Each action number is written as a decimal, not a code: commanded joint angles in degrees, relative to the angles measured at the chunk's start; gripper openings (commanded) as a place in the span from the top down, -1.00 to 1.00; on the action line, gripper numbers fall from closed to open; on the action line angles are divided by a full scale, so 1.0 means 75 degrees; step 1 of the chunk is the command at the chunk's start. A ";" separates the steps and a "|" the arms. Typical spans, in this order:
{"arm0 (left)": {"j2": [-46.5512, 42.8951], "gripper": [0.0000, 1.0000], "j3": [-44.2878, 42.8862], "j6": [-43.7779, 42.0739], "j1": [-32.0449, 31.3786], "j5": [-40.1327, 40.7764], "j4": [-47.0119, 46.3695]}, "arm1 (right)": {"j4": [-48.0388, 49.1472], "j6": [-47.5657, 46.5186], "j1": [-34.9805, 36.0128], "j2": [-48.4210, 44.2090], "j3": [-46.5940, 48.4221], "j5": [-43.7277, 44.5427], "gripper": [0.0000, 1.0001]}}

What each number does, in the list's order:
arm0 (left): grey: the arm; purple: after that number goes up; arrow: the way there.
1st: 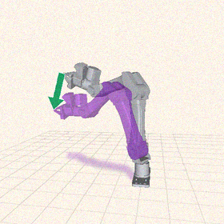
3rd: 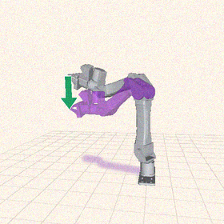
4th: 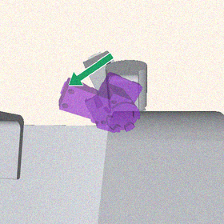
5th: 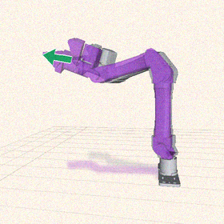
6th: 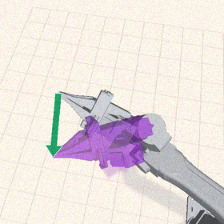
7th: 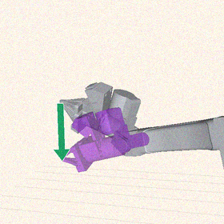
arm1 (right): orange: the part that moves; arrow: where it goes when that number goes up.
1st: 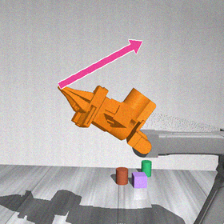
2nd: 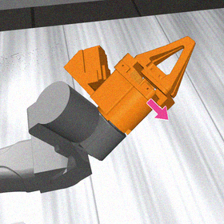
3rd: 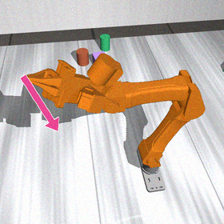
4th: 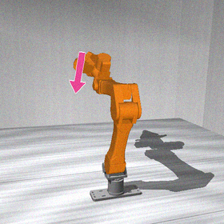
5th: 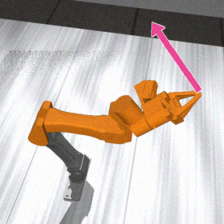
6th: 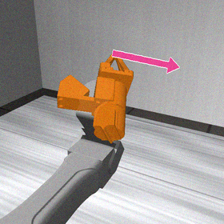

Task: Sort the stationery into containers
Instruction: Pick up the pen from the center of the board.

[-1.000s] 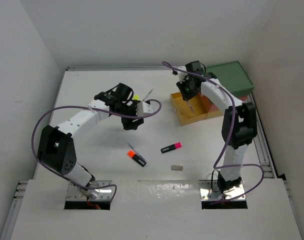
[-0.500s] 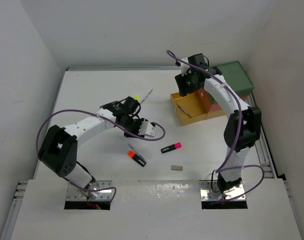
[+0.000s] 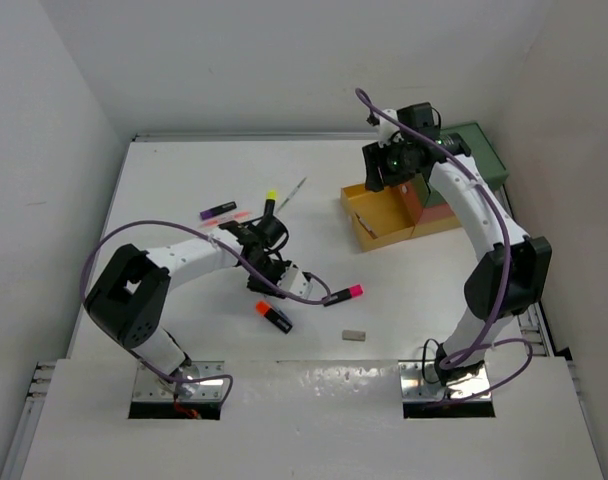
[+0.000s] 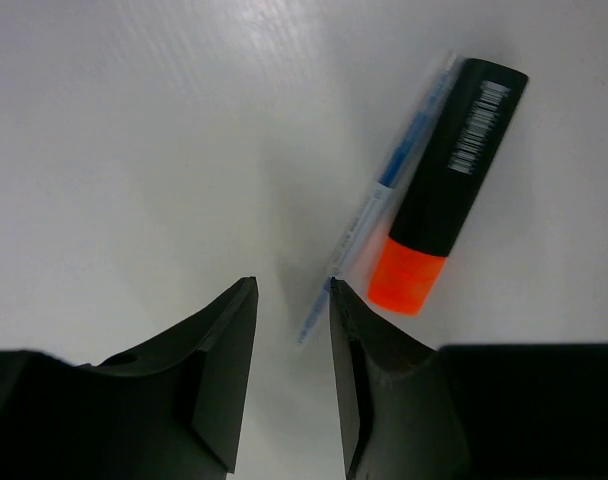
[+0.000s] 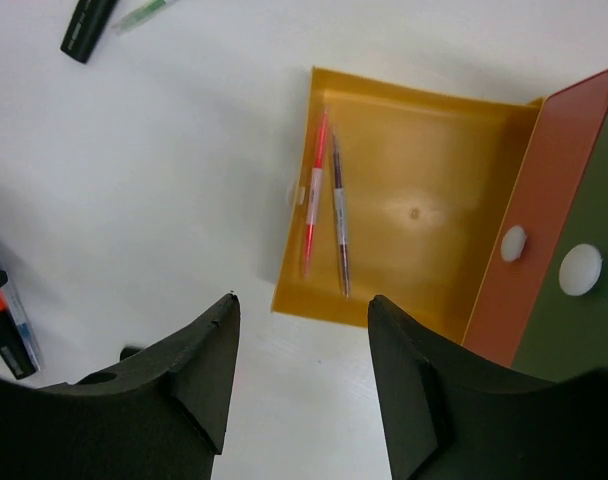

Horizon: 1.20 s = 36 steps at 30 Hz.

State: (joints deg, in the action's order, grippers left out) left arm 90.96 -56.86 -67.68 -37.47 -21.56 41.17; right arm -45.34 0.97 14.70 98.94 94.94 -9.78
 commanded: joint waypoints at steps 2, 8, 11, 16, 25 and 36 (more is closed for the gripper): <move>-0.0233 0.17 0.0198 -0.0421 -0.0054 -0.0207 0.0347 | 0.0057 0.0175 -0.0061 -0.0160 -0.0248 -0.0290 -0.06; -0.0186 0.16 0.0421 -0.0293 -0.0171 -0.0172 0.0043 | -0.0036 0.0128 -0.0050 -0.0148 -0.0283 -0.0454 -0.07; -0.0058 0.16 0.0491 -0.0257 -0.0265 -0.0067 -0.0156 | -0.0083 0.0116 -0.0050 -0.0148 -0.0283 -0.0466 -0.07; 0.0223 0.17 0.0655 -0.0409 -0.0382 0.0144 -0.0426 | -0.0142 0.0093 -0.0073 -0.0172 -0.0307 -0.0512 -0.07; 0.0821 0.40 0.0937 -0.0433 -0.0546 0.0589 -0.1036 | -0.0177 0.0093 -0.0155 -0.0265 -0.0365 -0.0629 -0.06; -0.0185 0.95 -0.1262 0.2045 0.0834 -0.1341 -0.0555 | 0.0513 0.0618 -0.0833 -0.0968 -0.0740 -0.2923 -0.34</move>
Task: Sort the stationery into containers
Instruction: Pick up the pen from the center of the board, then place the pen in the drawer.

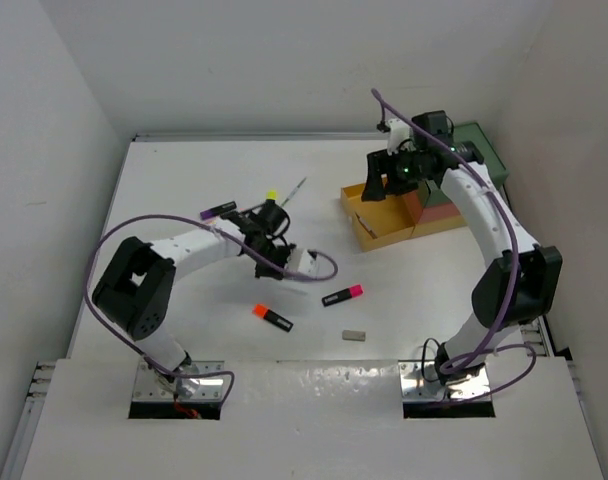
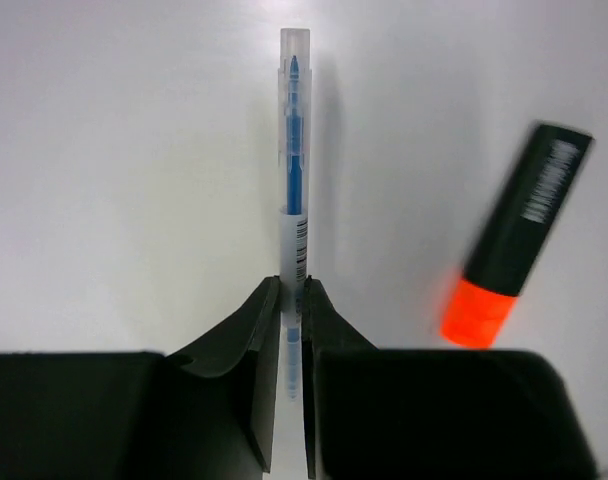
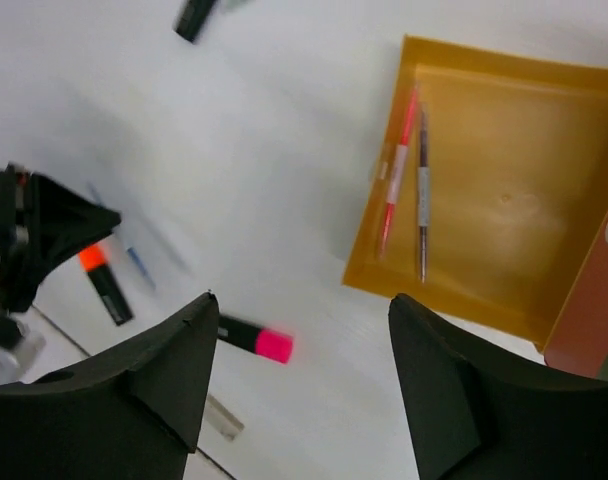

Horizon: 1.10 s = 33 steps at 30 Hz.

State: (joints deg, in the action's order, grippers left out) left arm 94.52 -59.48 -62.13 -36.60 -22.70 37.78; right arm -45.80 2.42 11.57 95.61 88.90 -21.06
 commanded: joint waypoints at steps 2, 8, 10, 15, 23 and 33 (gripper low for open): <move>-0.0743 1.00 -0.1382 0.2789 0.1255 -0.2170 -0.0267 | 0.1052 0.0836 -0.0651 -0.0700 -0.0075 -0.2563 -0.43; -0.1247 1.00 -0.1433 0.8538 0.1798 -0.3535 -0.3415 | 0.4702 0.3331 -0.0864 -0.1603 -0.1818 -0.3637 -0.58; -0.1201 1.00 -0.1443 0.9509 0.1856 -0.3687 -0.4577 | 0.5401 0.4164 -0.0677 -0.1698 -0.2056 -0.3708 -0.58; -0.0628 1.00 -0.1269 1.2078 0.2020 -0.4496 -0.6941 | 0.6048 0.4494 0.0259 -0.1499 -0.1963 -0.3428 -0.58; -0.0240 1.00 -0.1174 1.3440 0.1997 -0.4532 -0.8494 | 0.6704 0.5337 0.0707 -0.0632 -0.1589 -0.3157 -0.43; -0.0111 0.30 -0.1815 1.2272 0.2008 -0.4510 -0.7129 | 0.5724 0.4683 0.0672 -0.0151 -0.1143 -0.2361 1.00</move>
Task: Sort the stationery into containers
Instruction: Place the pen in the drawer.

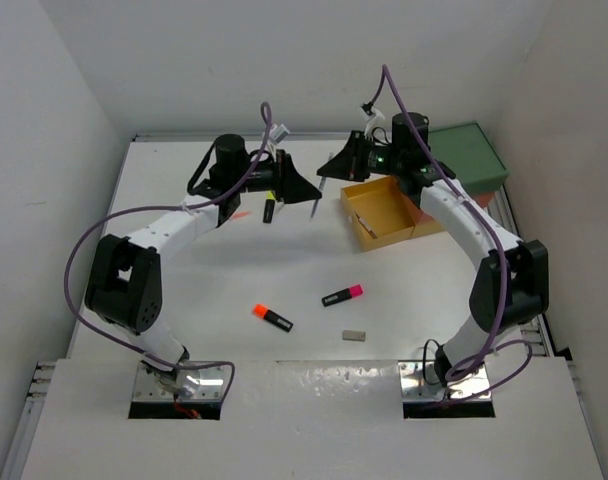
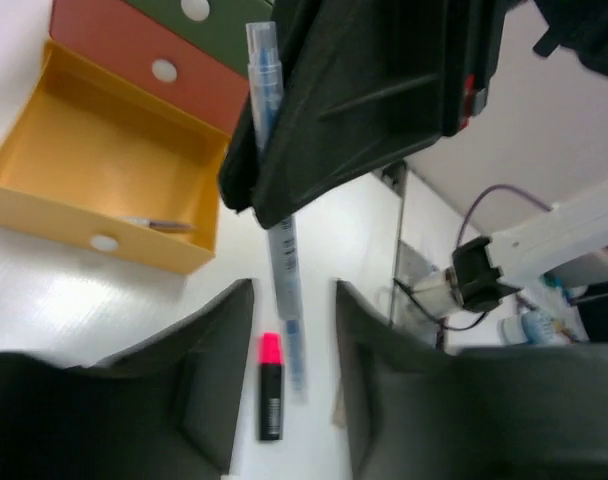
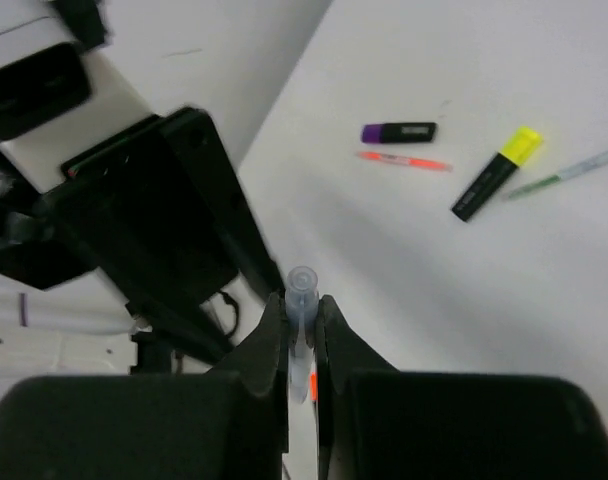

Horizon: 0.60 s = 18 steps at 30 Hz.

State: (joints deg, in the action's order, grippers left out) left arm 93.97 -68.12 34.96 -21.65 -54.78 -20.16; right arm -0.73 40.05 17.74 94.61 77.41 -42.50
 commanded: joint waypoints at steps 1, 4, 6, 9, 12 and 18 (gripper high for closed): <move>0.0090 0.02 -0.0900 -0.1605 0.0050 -0.0091 0.1844 | -0.0556 -0.0754 -0.0231 -0.0017 0.0587 0.0615 1.00; 0.0464 -0.20 -0.1697 -0.3213 0.0354 0.1089 0.3840 | -0.2171 -0.2703 -0.0490 0.0018 0.1405 0.1527 1.00; 0.0839 -0.23 -0.2560 -0.4256 0.0496 0.2200 0.4665 | -0.3702 -0.3800 -0.0420 0.0264 0.2120 0.2909 1.00; 0.1648 -0.22 -0.3535 -0.5009 0.0414 0.3688 0.5687 | -0.4458 -0.4718 -0.0525 0.0451 0.2172 0.3706 1.00; 0.2374 -0.22 -0.3994 -0.5258 0.0297 0.4606 0.5864 | -0.4520 -0.5187 -0.0560 0.0522 0.1833 0.4234 1.00; 0.3839 -0.21 -0.5331 -0.5610 -0.0066 0.5791 0.6216 | -0.4367 -0.5819 -0.0560 0.1036 0.1644 0.4915 1.00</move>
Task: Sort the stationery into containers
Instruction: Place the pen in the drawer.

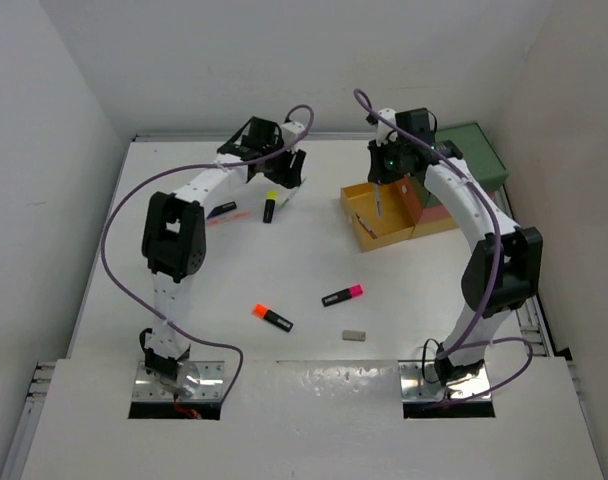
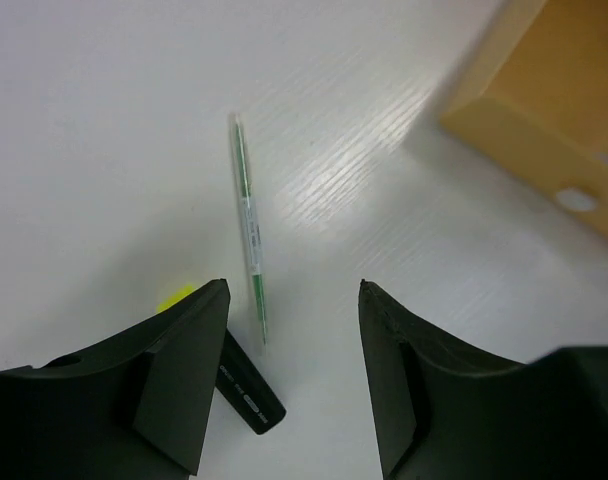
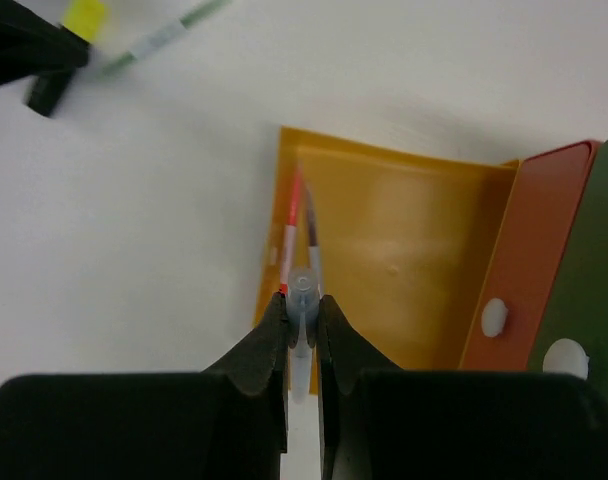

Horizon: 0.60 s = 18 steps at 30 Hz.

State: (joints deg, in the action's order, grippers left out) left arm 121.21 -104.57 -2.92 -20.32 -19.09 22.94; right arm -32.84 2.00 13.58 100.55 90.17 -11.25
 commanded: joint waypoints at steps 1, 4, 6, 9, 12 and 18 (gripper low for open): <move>0.0326 -0.21 -0.0610 -0.0607 -0.0337 0.1266 0.0469 | -0.0051 -0.0828 -0.0007 0.0315 -0.0058 0.0831 1.00; 0.0678 -0.19 -0.0752 -0.0701 -0.0385 0.1455 0.0492 | 0.0054 -0.0970 -0.0018 0.0549 -0.0151 0.0890 1.00; 0.0900 -0.19 -0.0787 -0.0666 -0.0408 0.1549 0.0480 | 0.0031 -0.1028 0.0028 0.0667 -0.0163 0.0902 1.00; 0.1089 -0.18 -0.0822 -0.0713 -0.0408 0.1666 0.0469 | -0.0016 -0.1098 0.0064 0.0913 -0.0198 0.0902 1.00; 0.1276 -0.17 -0.0857 -0.0794 -0.0455 0.1760 0.0445 | 0.0007 -0.1169 0.0087 0.1182 -0.0269 0.0937 0.91; 0.1674 -0.16 -0.0939 -0.0865 -0.0479 0.1901 0.0375 | 0.0241 -0.1122 0.0111 0.1405 -0.0339 0.0843 0.69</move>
State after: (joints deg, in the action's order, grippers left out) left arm 132.33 -109.43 -8.60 -23.70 -6.11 26.55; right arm -33.19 -5.89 13.96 110.63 87.64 -4.89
